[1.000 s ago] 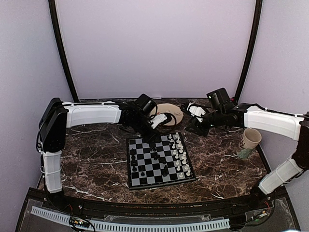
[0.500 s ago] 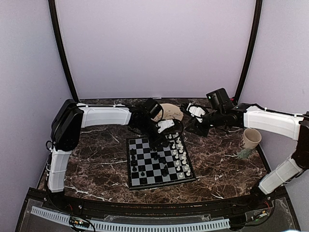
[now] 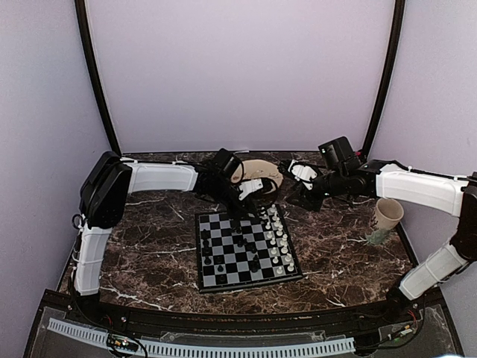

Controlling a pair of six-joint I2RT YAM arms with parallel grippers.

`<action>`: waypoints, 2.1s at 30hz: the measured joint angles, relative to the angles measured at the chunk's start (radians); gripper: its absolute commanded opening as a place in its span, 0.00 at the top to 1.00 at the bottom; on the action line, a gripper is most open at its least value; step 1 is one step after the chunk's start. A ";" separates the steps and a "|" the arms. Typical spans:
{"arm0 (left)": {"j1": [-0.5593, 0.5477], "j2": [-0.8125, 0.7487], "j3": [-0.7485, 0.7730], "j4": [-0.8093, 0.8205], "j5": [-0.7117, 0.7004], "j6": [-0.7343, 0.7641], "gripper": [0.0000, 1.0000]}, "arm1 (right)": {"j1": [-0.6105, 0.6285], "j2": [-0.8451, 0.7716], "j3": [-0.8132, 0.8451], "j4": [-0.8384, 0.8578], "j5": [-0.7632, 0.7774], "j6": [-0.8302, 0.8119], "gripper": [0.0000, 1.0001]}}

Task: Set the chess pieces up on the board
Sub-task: Adjust the chess pile on the chessboard.

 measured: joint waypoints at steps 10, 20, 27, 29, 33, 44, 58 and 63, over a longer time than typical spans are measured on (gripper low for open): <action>0.016 0.048 0.000 0.047 0.041 0.032 0.61 | 0.000 0.014 0.000 0.000 0.000 0.000 0.58; 0.016 0.087 0.019 0.060 0.071 0.041 0.63 | 0.000 0.018 0.000 0.000 0.000 0.000 0.58; 0.016 0.091 0.019 0.060 0.092 0.057 0.64 | 0.000 0.027 0.000 0.000 -0.001 0.000 0.58; 0.016 0.091 0.019 0.060 0.099 0.060 0.64 | 0.000 0.029 0.000 0.000 -0.001 0.000 0.58; 0.016 0.096 0.019 0.061 0.107 0.063 0.64 | 0.000 0.031 0.000 0.000 -0.002 0.000 0.58; 0.016 0.103 0.019 0.072 0.142 0.068 0.69 | 0.000 0.039 0.000 -0.003 -0.008 0.000 0.58; 0.016 0.102 0.019 0.062 0.129 0.086 0.80 | 0.000 0.042 0.000 -0.003 -0.016 0.000 0.58; 0.023 0.071 -0.031 0.076 0.117 0.080 0.84 | 0.000 0.043 0.000 -0.003 -0.019 0.000 0.58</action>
